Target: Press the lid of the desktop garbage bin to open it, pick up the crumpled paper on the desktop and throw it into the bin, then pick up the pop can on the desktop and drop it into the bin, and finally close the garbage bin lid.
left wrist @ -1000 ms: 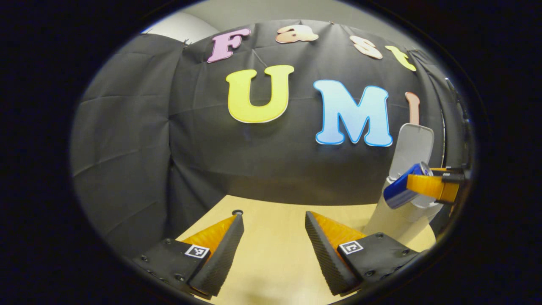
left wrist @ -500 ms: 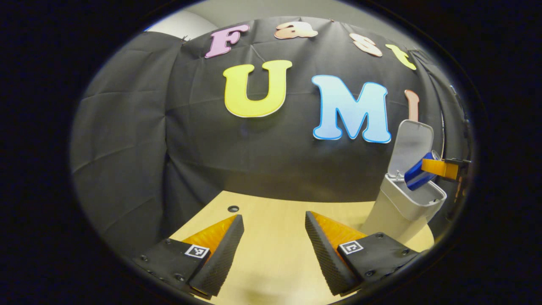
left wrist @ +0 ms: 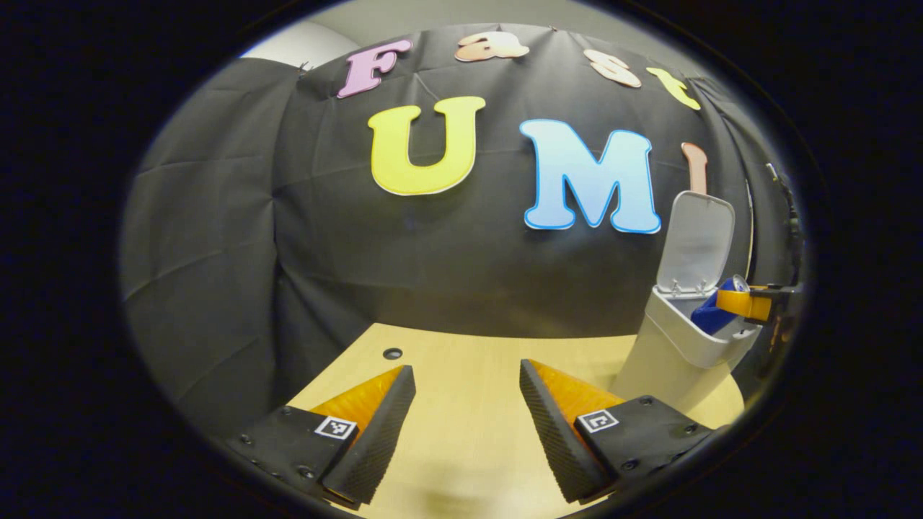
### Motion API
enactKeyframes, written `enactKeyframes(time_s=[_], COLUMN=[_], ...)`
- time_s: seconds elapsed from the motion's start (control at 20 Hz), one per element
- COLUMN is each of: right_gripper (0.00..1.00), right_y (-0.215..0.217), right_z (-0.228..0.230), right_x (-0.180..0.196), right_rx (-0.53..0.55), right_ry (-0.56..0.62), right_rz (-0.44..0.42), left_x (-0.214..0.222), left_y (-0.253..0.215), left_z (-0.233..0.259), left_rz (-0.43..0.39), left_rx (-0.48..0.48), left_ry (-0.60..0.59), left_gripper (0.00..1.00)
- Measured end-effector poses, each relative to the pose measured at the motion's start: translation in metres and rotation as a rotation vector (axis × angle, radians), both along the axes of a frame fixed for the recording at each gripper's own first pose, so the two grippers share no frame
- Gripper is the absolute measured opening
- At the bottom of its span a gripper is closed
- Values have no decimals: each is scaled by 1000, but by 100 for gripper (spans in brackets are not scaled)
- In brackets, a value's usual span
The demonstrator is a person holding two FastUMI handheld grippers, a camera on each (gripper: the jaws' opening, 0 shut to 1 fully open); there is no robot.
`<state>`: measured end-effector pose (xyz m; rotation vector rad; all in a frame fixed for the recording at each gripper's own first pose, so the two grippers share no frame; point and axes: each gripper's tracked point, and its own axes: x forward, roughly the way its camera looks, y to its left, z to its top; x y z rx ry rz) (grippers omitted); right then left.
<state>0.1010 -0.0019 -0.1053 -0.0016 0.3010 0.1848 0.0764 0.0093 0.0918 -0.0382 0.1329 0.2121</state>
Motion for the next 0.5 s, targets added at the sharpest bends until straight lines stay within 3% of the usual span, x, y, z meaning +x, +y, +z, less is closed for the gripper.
enactKeyframes(time_s=[0.25,0.3,0.35,0.5], right_gripper=[85,85,84,85], right_y=[-2,-2,-2,1], right_z=[-22,-25,-29,-36], right_x=[-2,-2,-3,-3], right_rx=[14,21,26,18], right_ry=[52,61,70,74], right_rz=[-9,-11,-16,-23], left_x=[-1,-1,-2,-2], left_y=[-2,-1,-1,-1], left_z=[-3,-3,-3,-2], left_rz=[-4,-3,-3,-2], left_rx=[6,6,8,10], left_ry=[10,10,10,11], left_gripper=[95,100,95,95])
